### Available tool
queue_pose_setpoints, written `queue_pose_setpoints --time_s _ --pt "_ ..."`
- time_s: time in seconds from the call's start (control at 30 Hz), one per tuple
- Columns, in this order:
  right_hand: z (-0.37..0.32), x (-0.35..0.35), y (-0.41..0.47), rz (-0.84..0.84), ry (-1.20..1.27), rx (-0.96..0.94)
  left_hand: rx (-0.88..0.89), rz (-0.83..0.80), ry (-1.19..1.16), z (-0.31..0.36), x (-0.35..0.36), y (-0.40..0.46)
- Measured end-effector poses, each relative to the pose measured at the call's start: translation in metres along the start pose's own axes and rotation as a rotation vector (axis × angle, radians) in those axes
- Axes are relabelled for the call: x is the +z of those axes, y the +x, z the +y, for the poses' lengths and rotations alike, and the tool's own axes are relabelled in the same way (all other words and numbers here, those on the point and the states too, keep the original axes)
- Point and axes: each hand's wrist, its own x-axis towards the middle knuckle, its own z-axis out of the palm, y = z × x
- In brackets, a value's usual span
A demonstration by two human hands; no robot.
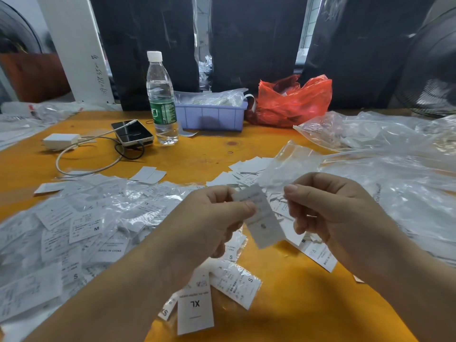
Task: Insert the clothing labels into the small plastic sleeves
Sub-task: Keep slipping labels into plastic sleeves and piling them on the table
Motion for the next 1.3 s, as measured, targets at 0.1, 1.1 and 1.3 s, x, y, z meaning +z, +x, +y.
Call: queue_pose_setpoints --time_s 0.1,1.1,1.3 --pt "0.000 -0.001 0.002 0.003 0.080 0.019 0.006 0.039 -0.103 0.001 -0.002 0.001" --pt "0.001 0.001 -0.001 -0.048 -0.008 -0.020 0.038 -0.138 -0.042 -0.007 0.009 -0.001" --pt "0.001 0.006 -0.004 -0.121 -0.074 -0.022 0.133 -0.140 0.052 -0.008 0.010 -0.003"
